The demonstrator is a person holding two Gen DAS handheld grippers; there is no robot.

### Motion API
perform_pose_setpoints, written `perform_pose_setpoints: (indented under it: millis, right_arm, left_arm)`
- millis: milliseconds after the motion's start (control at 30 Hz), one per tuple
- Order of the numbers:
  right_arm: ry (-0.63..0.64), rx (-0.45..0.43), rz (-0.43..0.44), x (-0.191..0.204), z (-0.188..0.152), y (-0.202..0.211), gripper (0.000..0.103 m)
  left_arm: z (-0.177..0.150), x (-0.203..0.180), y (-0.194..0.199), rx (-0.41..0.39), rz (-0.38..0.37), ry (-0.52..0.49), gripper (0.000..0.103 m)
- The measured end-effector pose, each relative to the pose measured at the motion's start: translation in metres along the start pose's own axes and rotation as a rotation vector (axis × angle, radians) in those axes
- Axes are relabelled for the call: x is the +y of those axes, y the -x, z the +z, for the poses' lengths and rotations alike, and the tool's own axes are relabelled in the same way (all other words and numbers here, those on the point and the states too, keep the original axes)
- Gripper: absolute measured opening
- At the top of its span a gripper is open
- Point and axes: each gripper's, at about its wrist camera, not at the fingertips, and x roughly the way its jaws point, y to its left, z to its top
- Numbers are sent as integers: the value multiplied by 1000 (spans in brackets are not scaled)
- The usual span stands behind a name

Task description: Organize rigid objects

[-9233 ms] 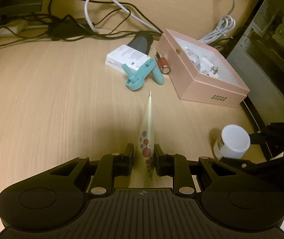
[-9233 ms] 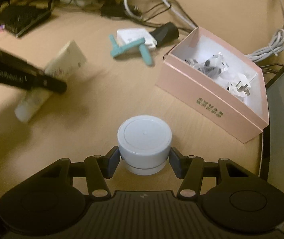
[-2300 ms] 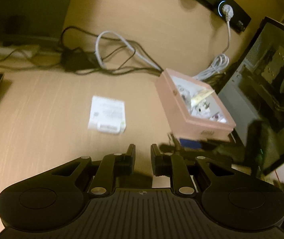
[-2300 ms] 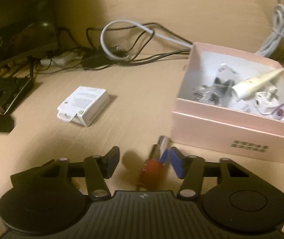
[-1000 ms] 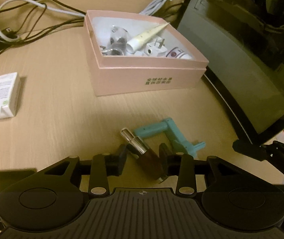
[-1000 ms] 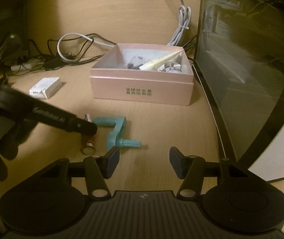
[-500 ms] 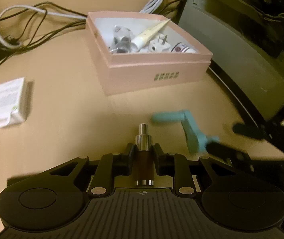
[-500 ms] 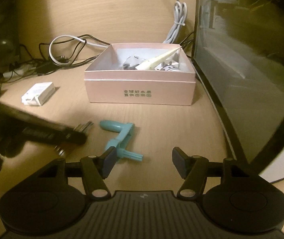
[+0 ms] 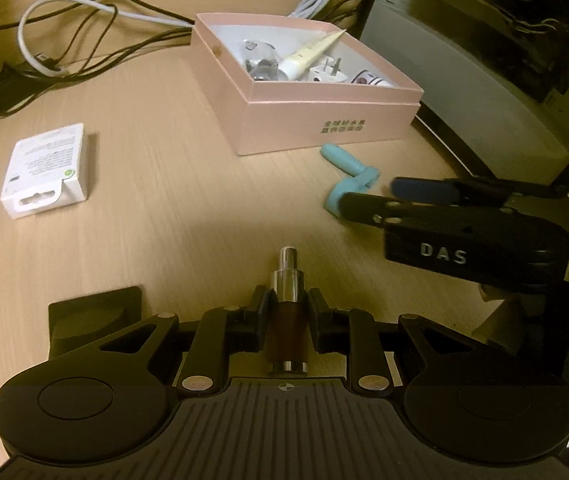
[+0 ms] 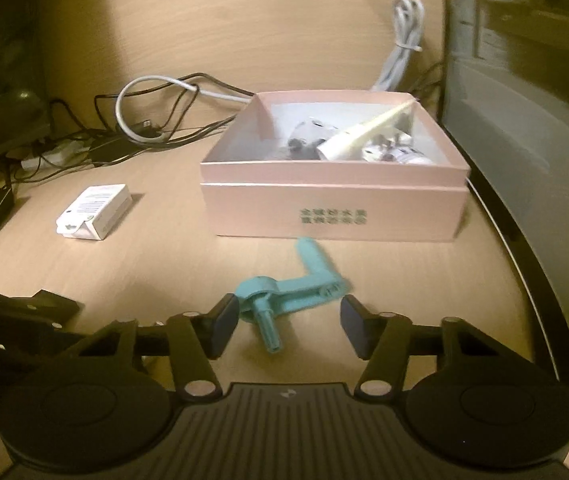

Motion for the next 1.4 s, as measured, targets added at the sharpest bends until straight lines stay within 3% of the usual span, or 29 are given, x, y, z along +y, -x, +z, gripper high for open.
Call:
perform_pose_setpoints:
  millis: [167, 300, 433, 567, 700, 967, 1233, 1400]
  right_arm:
    - [28, -9, 21, 13, 10, 1, 54]
    - [71, -44, -31, 22, 17, 0, 65]
    - [76, -1, -70, 18, 20, -17, 65]
    - [69, 19, -60, 4, 11, -10, 65]
    - [132, 10, -139, -7, -10, 10, 65]
    - [-55, -13, -102, -34, -24, 30, 65]
    - [-93, -31, -64, -30, -11, 11, 65]
    - [-125, -5, -98, -27, 0, -5, 65]
  left_arm:
    - [0, 7, 0, -1, -21, 49, 25]
    - [0, 6, 1, -7, -16, 49, 25]
    - [-2, 3, 1, -15, -4, 34, 25]
    - [-1, 4, 1, -13, -7, 34, 25]
    - [-1, 7, 1, -13, -16, 55, 25]
    - [0, 8, 0, -15, -23, 83, 25]
    - [-3, 7, 0, -28, -11, 80, 25]
    - [-3, 7, 1, -31, -9, 85, 25]
